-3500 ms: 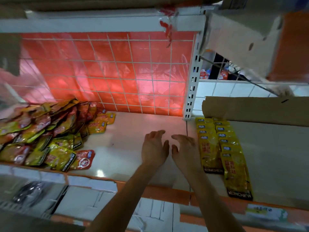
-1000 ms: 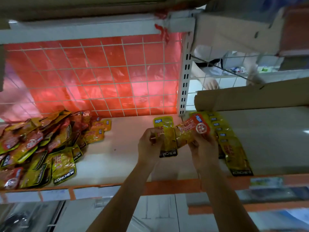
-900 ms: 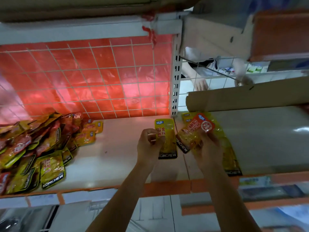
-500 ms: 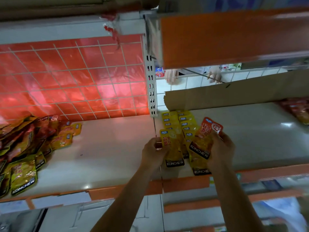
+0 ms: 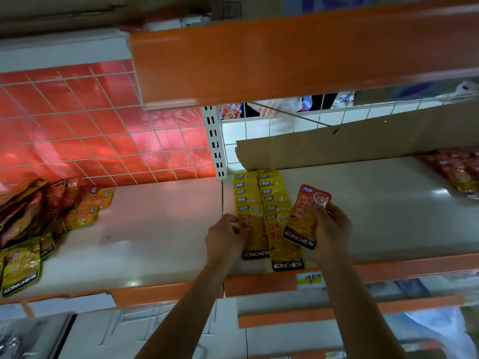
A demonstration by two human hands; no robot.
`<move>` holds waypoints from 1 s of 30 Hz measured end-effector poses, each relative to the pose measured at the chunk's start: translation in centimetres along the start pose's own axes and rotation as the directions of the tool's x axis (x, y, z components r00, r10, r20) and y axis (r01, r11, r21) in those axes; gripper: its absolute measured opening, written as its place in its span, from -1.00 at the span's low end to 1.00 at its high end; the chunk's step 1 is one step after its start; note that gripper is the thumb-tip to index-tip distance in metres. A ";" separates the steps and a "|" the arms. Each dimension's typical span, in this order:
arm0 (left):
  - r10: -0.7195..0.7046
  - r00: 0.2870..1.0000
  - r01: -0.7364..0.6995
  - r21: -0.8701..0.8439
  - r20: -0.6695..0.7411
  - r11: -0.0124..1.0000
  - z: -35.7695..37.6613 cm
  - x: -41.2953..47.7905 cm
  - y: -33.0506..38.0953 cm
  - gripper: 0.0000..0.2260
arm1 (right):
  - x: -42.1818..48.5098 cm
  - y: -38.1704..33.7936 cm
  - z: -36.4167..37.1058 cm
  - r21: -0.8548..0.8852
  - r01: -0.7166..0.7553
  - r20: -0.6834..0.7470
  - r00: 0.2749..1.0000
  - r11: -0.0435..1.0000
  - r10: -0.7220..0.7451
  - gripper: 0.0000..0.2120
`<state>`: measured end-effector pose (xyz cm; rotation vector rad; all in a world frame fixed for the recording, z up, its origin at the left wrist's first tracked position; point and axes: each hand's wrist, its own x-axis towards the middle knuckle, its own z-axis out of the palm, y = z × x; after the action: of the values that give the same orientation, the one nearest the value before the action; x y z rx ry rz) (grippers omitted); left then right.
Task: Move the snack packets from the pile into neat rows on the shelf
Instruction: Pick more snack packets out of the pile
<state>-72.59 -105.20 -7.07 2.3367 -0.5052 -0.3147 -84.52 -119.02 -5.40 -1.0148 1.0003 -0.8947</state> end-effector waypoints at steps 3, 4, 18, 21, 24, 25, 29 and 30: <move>-0.015 0.999 0.017 0.071 -0.034 0.997 0.0 -0.3 0.6 -0.61 | 0.5 -0.2 -0.7 -0.047 -0.001 0.072 0.997 0.999 0.005 -0.94; -0.010 0.998 0.016 0.087 -0.063 0.996 0.1 -0.5 0.9 -0.59 | 0.6 -0.3 -1.0 -0.059 0.003 0.098 0.995 0.998 0.003 -0.91; 0.404 0.902 -0.401 0.054 -0.153 0.914 5.8 -1.9 8.7 -0.70 | 2.8 -1.5 -4.8 -0.106 0.039 0.213 0.977 0.994 -0.016 -0.76; 0.481 0.874 -0.481 0.017 -0.073 0.876 7.2 -1.3 10.8 -0.68 | 3.8 -2.4 -5.7 -0.098 0.053 0.172 0.984 0.994 -0.036 -0.76; 0.525 0.851 -0.525 0.015 -0.011 0.851 8.9 -0.5 12.9 -0.68 | 4.8 -3.3 -6.9 -0.100 0.095 0.121 0.989 0.990 -0.083 -0.76; 0.541 0.841 -0.541 0.015 0.001 0.841 9.5 -0.3 13.6 -0.70 | 5.2 -3.6 -7.4 -0.106 0.108 0.109 0.989 0.988 -0.096 -0.77; 0.549 0.834 -0.547 -0.053 0.057 0.835 12.5 -0.4 16.2 -0.74 | 7.4 -4.0 -9.7 -0.135 0.162 0.057 0.986 0.978 -0.155 -0.71; 0.536 0.839 -0.529 -0.095 0.094 0.844 13.3 -0.6 16.8 -0.73 | 8.0 -4.1 -10.3 -0.141 0.167 0.040 0.986 0.976 -0.163 -0.71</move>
<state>-82.35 -124.12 -4.90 2.0150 -1.1566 -0.1954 -92.47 -130.14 -5.44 -1.2436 0.9777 -0.9521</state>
